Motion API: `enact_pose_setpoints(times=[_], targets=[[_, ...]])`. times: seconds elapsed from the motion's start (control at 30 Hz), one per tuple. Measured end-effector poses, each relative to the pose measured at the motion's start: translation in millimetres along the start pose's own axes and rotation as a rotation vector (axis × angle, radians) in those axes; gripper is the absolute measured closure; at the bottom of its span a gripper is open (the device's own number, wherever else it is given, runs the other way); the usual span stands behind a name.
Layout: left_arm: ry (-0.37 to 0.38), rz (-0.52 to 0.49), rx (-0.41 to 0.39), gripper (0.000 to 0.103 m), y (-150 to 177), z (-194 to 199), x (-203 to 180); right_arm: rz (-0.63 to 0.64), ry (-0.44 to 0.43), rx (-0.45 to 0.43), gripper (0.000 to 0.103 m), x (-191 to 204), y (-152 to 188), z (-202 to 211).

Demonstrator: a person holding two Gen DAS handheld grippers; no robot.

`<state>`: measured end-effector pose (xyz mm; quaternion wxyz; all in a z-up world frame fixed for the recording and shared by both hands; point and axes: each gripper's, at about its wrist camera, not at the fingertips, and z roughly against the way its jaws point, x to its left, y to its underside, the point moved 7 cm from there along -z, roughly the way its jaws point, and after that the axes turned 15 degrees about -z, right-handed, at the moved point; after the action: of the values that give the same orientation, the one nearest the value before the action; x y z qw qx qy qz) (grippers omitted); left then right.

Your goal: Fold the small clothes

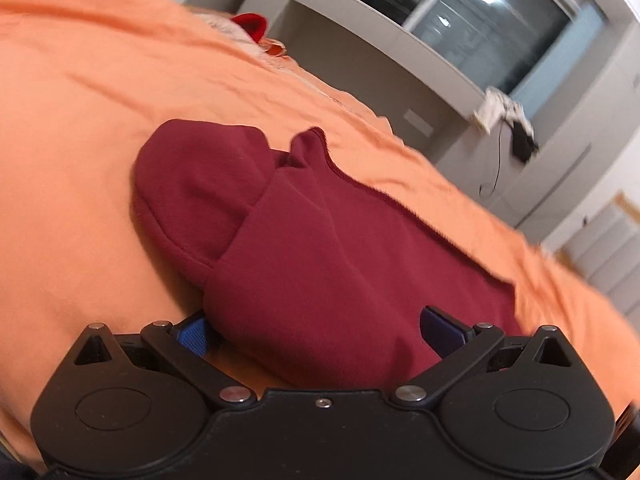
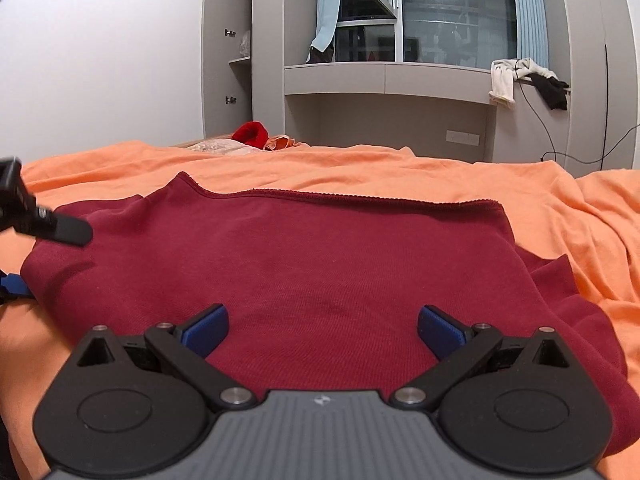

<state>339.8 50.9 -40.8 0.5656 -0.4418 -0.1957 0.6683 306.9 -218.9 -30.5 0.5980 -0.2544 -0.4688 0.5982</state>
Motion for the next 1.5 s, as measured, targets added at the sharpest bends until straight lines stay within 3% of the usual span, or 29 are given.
enact_pose_setpoints(times=[0.1,0.2,0.47,0.77,0.97,1.07,1.13,1.3,1.5], targets=[[0.013,0.045,-0.018,0.001,0,1,6,-0.009,0.005,-0.009,0.0,3,-6,4],[0.005,0.043,-0.025,0.001,1,1,6,-0.049,-0.029,-0.006,0.0,5,-6,5],[-0.012,0.038,-0.036,0.001,4,3,5,-0.024,-0.018,-0.028,0.0,6,3,2],[-0.02,0.134,-0.096,0.014,-1,12,17,0.008,0.018,-0.046,0.0,8,5,2],[-0.067,0.133,-0.103,0.034,-3,12,24,0.021,0.028,-0.052,0.0,11,6,2],[-0.071,0.136,-0.118,0.053,-5,12,26,0.018,0.026,-0.051,0.0,11,6,1],[-0.047,0.154,-0.144,0.074,-8,12,25,0.016,0.027,-0.05,0.0,11,7,1],[-0.032,0.039,-0.187,0.079,-27,11,5,0.001,0.018,-0.033,0.0,7,4,1],[0.033,-0.179,-0.238,0.08,-57,10,-44,-0.048,-0.028,-0.027,0.0,-4,-10,14]])
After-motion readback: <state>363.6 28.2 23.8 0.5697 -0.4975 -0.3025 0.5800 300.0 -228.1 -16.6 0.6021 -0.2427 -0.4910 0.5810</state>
